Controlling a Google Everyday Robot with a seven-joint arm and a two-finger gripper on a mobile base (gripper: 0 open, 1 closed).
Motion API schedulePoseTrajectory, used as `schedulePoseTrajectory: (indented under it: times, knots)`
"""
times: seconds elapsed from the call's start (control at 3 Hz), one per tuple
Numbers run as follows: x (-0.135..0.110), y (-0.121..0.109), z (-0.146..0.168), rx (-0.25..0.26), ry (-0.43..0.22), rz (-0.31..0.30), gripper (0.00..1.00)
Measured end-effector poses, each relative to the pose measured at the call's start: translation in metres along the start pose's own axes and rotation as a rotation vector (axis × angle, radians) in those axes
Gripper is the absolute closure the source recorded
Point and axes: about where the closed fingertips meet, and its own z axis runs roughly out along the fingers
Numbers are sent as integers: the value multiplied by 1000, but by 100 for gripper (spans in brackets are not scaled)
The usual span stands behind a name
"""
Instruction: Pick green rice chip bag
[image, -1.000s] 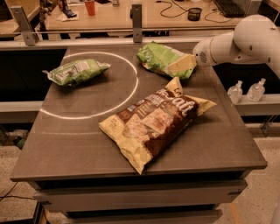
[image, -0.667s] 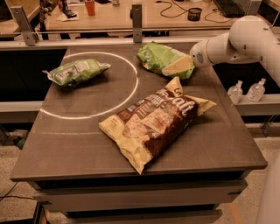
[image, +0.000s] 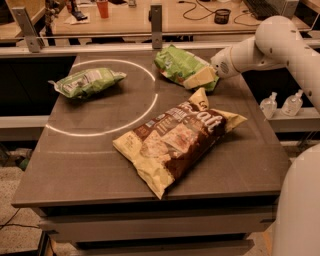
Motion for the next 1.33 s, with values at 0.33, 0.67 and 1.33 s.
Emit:
schedulePoseTrajectory:
  times: [0.33,0.67,1.33]
  knots:
    - [4,2,-1,-13,19,-19,61]
    - [2,2,-2,-13,19,-20,85]
    - [2,2,-3,-13,19,-20,100]
